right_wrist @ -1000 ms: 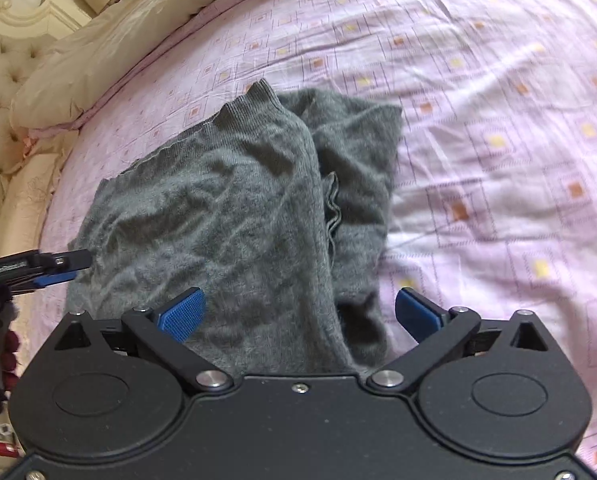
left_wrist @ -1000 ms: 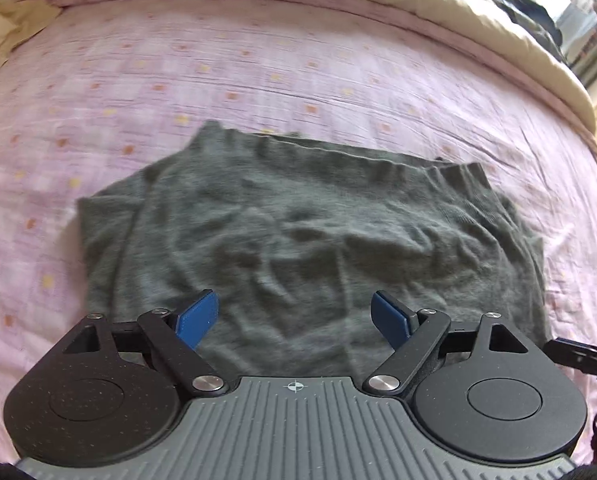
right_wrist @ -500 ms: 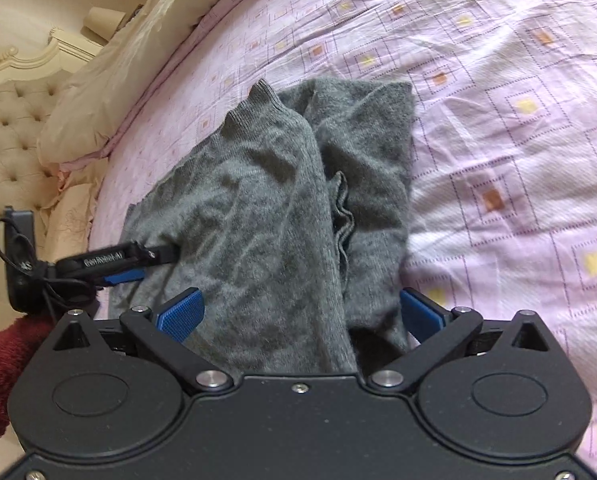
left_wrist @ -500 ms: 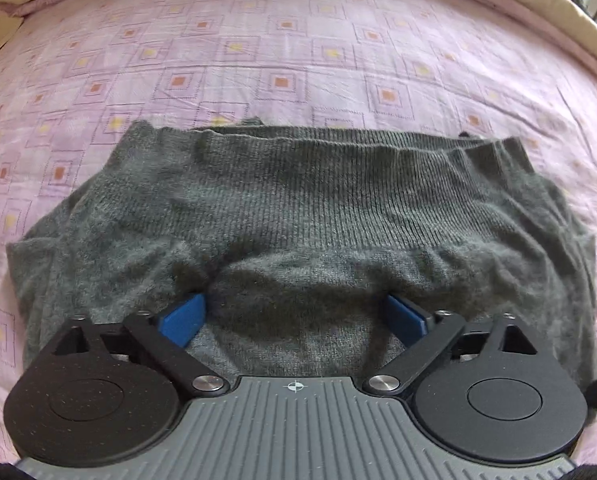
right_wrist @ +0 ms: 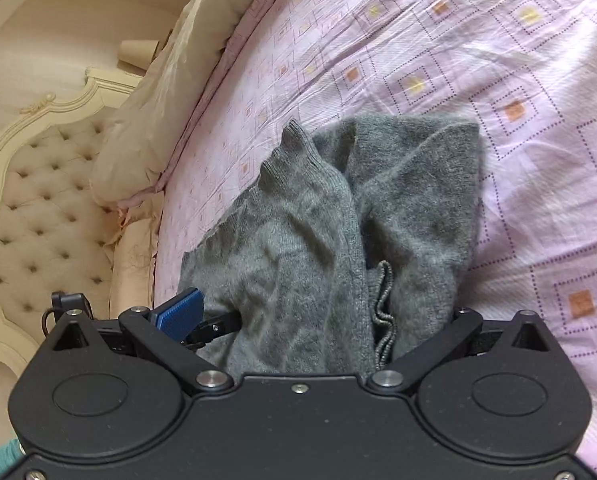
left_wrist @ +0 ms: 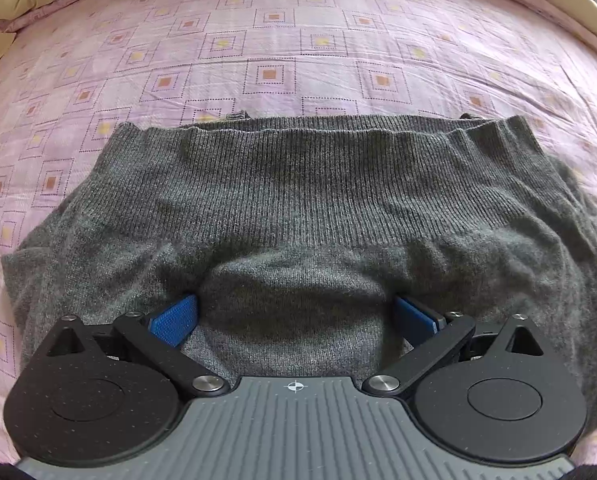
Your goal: Fold small clothes
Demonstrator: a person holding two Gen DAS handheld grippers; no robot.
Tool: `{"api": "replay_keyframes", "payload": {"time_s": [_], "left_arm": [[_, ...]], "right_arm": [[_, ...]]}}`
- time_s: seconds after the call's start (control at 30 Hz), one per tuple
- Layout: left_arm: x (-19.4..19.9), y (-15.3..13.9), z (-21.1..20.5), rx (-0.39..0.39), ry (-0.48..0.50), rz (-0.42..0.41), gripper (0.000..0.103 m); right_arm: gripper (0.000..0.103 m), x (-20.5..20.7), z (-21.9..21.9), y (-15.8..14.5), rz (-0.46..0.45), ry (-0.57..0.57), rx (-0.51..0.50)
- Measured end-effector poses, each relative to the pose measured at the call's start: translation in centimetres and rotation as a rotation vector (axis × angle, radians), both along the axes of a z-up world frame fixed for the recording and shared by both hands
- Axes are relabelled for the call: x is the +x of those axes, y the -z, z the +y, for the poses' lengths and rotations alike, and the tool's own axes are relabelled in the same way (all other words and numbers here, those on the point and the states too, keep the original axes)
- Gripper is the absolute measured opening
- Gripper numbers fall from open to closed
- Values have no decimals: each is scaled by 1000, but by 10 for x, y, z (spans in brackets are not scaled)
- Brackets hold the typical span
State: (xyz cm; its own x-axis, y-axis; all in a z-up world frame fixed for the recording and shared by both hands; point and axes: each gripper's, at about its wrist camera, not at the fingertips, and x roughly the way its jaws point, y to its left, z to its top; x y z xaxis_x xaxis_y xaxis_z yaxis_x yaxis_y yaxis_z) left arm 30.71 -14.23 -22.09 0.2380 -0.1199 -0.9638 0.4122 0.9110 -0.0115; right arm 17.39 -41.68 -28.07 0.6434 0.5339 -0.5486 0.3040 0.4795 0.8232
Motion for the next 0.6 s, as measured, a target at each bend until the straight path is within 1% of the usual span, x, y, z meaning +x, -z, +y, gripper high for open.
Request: {"api": "replay_keyframes", "payload": {"time_s": [0.17, 0.23, 0.27, 0.3, 0.37, 0.4, 0.47, 0.5, 0.53, 0.57, 0.6], "left_arm": [[8, -4, -4, -2, 5, 30, 103], [10, -11, 0, -15, -5, 48, 101], [10, -17, 3, -28, -20, 50, 100], [6, -24, 7, -36, -36, 43, 100], [-3, -38, 16, -37, -60, 26, 100], [-8, -45, 21, -40, -66, 20, 100], [-21, -58, 31, -43, -70, 9, 100], [-29, -63, 35, -39, -72, 2, 100], [-36, -68, 40, -37, -72, -4, 100], [-42, -71, 46, -41, -72, -8, 100], [-47, -74, 51, -43, -74, -11, 100]], "right_arm": [[103, -1, 1, -1, -1, -11, -5], [99, 2, 1, -3, 16, -26, -23], [95, 4, 3, -5, 24, -38, -45], [92, 4, 5, -8, 32, -52, -72], [80, 3, 6, -10, 39, -73, -109], [77, 2, 6, -11, 47, -73, -119], [65, -1, 5, -11, 59, -66, -127], [62, -2, 4, -11, 67, -63, -138], [55, -4, 4, -11, 71, -63, -150], [46, -4, 5, -12, 84, -64, -165], [41, -4, 7, -13, 103, -64, -187]]}}
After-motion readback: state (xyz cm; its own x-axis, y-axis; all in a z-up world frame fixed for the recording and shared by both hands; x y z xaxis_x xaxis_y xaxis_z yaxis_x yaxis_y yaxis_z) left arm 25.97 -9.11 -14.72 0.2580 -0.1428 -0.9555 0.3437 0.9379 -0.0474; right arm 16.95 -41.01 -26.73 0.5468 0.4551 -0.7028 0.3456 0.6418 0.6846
